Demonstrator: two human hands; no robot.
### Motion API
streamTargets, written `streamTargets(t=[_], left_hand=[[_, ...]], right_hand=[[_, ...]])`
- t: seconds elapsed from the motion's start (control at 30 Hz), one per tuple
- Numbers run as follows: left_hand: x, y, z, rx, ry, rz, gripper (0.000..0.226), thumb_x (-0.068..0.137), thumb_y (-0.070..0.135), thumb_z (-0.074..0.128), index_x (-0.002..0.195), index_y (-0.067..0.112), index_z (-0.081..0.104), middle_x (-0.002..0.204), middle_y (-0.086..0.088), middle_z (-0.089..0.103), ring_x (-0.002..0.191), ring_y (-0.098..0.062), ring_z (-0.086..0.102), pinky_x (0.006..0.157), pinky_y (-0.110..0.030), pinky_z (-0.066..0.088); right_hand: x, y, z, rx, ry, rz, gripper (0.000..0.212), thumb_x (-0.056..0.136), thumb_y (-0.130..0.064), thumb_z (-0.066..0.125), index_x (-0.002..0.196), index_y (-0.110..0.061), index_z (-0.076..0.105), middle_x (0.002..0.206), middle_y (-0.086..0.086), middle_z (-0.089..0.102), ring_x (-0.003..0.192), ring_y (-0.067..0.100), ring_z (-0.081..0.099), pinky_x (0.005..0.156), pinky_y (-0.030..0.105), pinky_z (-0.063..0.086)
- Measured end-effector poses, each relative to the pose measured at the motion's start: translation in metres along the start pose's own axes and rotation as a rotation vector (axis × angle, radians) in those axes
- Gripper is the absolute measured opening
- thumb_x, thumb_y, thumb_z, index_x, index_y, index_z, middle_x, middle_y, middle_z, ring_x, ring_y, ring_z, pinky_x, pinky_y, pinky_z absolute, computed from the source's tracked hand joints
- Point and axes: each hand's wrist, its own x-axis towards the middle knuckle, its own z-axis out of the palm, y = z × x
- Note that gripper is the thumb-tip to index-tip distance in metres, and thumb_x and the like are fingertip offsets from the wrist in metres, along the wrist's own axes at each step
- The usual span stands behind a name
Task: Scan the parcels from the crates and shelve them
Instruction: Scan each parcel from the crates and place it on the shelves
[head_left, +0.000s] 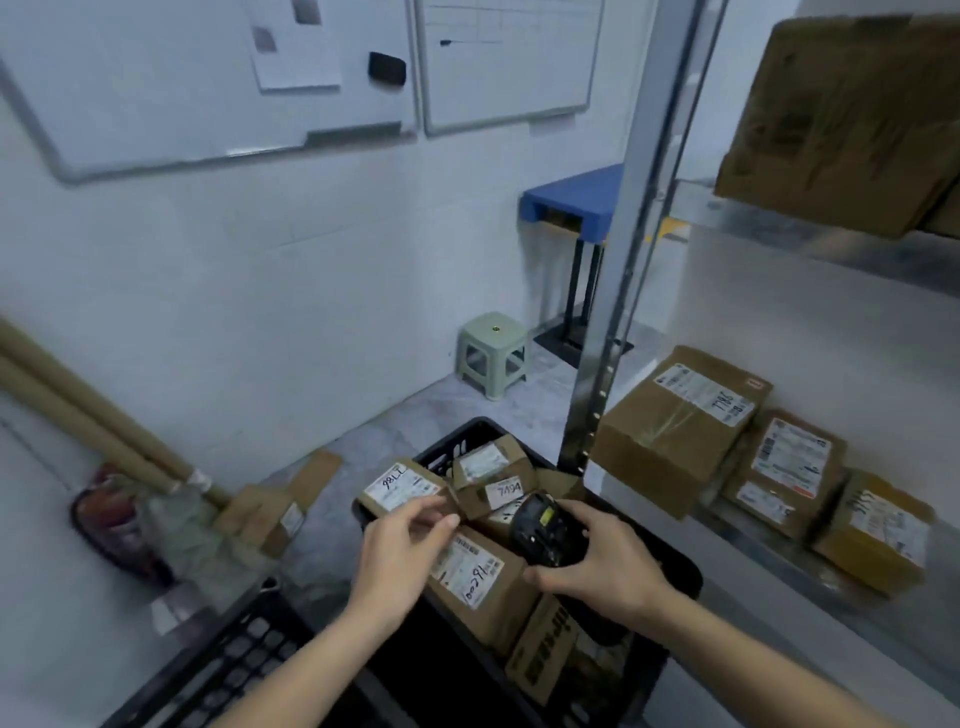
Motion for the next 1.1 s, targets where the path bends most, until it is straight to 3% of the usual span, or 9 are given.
streamTargets(t=[0.13, 0.27, 0.43, 0.57, 0.87, 1.1], left_hand=[[0.014, -0.034, -0.024, -0.011, 0.097, -0.110, 0.033, 0.089, 0.032, 0.075, 0.120, 0.023, 0.070, 0.101, 0.011, 0.071, 0.094, 0.001, 0.064, 0.085, -0.022, 0.053], [0.034, -0.063, -0.033, 0.013, 0.140, -0.221, 0.051, 0.090, 0.037, 0.072, 0.136, 0.018, 0.061, 0.123, 0.001, 0.068, 0.112, -0.013, 0.062, 0.095, -0.030, 0.049], [0.063, -0.091, -0.033, -0.004, 0.150, -0.318, 0.066, 0.090, 0.039, 0.072, 0.147, 0.016, 0.048, 0.144, -0.003, 0.055, 0.131, -0.019, 0.052, 0.108, -0.037, 0.042], [0.082, -0.109, -0.026, -0.052, 0.123, -0.386, 0.075, 0.090, 0.037, 0.072, 0.153, 0.014, 0.039, 0.154, -0.004, 0.045, 0.142, -0.019, 0.042, 0.117, -0.038, 0.034], [0.109, -0.148, -0.022, -0.056, 0.081, -0.485, 0.082, 0.090, 0.044, 0.071, 0.157, 0.018, 0.033, 0.159, 0.002, 0.037, 0.147, -0.018, 0.035, 0.121, -0.039, 0.029], [0.119, -0.159, -0.016, -0.075, 0.100, -0.518, 0.067, 0.092, 0.037, 0.071, 0.151, 0.019, 0.045, 0.153, 0.003, 0.047, 0.143, -0.017, 0.040, 0.119, -0.039, 0.033]], right_hand=[[0.028, -0.012, 0.027, -0.004, -0.068, -0.013, 0.073, 0.068, -0.059, 0.090, 0.129, -0.044, 0.054, 0.115, -0.024, 0.065, 0.108, 0.003, 0.063, 0.098, 0.035, 0.056], [0.062, -0.014, 0.046, -0.036, -0.103, -0.011, 0.064, 0.062, -0.058, 0.091, 0.112, -0.054, 0.052, 0.108, -0.022, 0.068, 0.102, 0.002, 0.066, 0.094, 0.034, 0.059], [0.109, -0.016, 0.071, -0.006, -0.158, -0.017, 0.068, 0.056, -0.057, 0.091, 0.118, -0.045, 0.064, 0.108, -0.019, 0.072, 0.102, 0.003, 0.068, 0.090, 0.038, 0.061], [0.140, -0.011, 0.087, -0.014, -0.216, 0.013, 0.069, 0.052, -0.060, 0.089, 0.114, -0.038, 0.069, 0.099, -0.014, 0.077, 0.088, 0.007, 0.073, 0.080, 0.041, 0.064], [0.177, 0.005, 0.106, 0.020, -0.274, 0.051, 0.057, 0.063, -0.047, 0.092, 0.112, -0.048, 0.065, 0.094, -0.015, 0.077, 0.083, 0.004, 0.074, 0.080, 0.036, 0.065], [0.185, 0.007, 0.112, 0.082, -0.310, 0.041, 0.080, 0.059, -0.048, 0.093, 0.130, -0.052, 0.056, 0.106, -0.015, 0.076, 0.097, 0.006, 0.072, 0.089, 0.034, 0.062]])
